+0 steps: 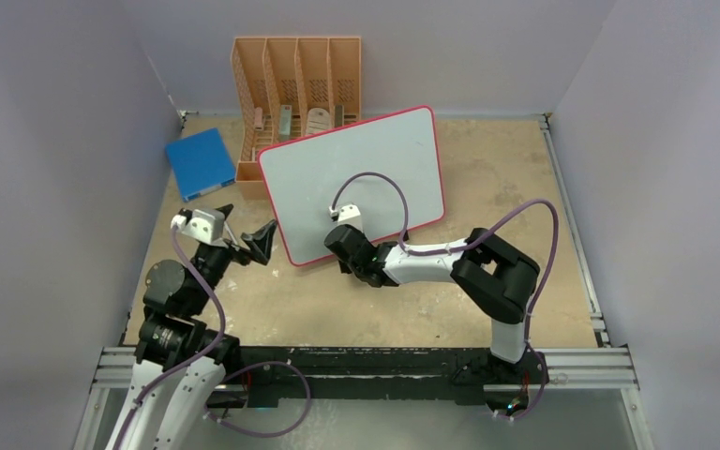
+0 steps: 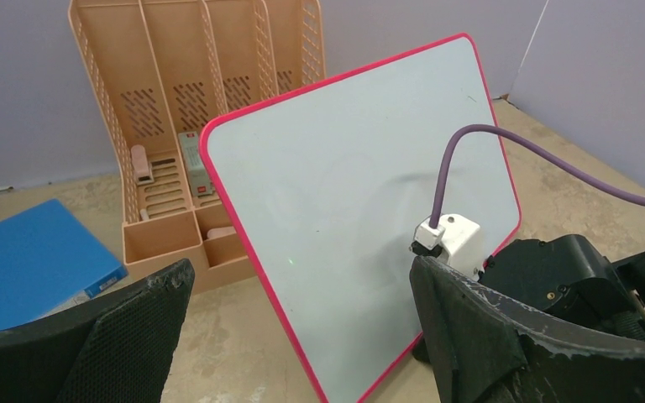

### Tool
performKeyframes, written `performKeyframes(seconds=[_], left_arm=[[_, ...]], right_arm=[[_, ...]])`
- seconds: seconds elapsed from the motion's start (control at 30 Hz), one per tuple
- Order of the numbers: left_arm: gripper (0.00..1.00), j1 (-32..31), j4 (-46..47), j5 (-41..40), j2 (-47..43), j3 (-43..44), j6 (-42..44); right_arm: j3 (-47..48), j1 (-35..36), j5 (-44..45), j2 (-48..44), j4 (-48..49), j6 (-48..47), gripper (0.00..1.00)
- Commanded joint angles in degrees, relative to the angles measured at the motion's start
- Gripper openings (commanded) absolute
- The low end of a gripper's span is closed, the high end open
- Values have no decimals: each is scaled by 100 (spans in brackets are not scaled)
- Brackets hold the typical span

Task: Write a sentence on the whiteboard
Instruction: Move the whiteboard to the center of the board.

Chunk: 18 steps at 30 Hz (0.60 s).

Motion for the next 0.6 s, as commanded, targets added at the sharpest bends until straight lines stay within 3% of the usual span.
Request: performKeyframes(seconds=[0.0, 0.57], left_arm=[[100, -23, 127, -50, 161, 154, -48], [100, -14, -233, -948, 1227, 658, -559]], right_arm=[[51, 115, -179, -340, 296, 347, 26], [-580, 115, -210, -1843, 438, 20, 81]])
